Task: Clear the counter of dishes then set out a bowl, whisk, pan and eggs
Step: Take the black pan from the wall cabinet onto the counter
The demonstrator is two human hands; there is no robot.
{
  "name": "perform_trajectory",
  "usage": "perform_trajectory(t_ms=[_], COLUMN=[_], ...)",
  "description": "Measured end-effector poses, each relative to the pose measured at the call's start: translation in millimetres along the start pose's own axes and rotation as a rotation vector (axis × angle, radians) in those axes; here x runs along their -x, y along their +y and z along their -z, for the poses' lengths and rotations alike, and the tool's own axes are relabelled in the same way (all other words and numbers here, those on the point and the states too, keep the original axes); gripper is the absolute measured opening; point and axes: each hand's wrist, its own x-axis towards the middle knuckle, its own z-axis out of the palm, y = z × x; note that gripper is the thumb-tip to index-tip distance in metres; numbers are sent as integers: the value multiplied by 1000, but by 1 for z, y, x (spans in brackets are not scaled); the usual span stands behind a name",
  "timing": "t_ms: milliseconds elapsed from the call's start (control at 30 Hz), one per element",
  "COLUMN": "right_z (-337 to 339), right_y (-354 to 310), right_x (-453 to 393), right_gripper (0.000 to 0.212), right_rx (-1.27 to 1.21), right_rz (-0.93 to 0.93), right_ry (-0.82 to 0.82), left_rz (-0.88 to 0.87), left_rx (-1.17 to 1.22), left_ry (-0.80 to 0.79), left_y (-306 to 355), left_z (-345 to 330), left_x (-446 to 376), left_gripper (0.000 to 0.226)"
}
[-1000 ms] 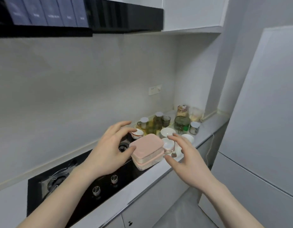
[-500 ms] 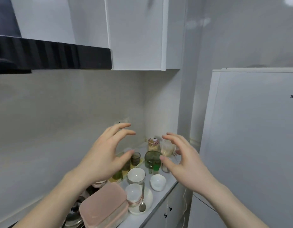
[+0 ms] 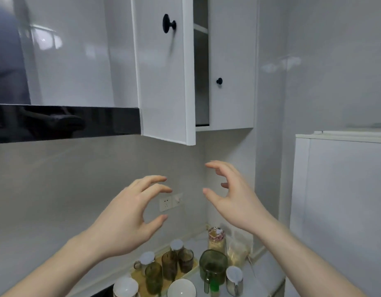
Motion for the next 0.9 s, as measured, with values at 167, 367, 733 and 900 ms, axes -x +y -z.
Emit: perform_trajectory(t_ms=[167, 367, 733, 900], right_z=[14, 13, -2, 5], right_y=[45, 90, 97, 88], right_x=[-64, -151, -270, -308], right_gripper=[49, 43, 46, 54], right_rx=[-98, -200, -106, 28], right_rz=[78, 87, 62, 40], right_ry=[22, 101, 75, -14], left_rz=[61, 210, 373, 488], left_rx=[-70, -90, -288, -386], left_ry=[-19, 15, 142, 118], left_y=[17, 27, -17, -46], left_z=[-30, -70, -76, -74], left_x=[-50, -125, -255, -292], left_gripper=[47, 51, 51, 54])
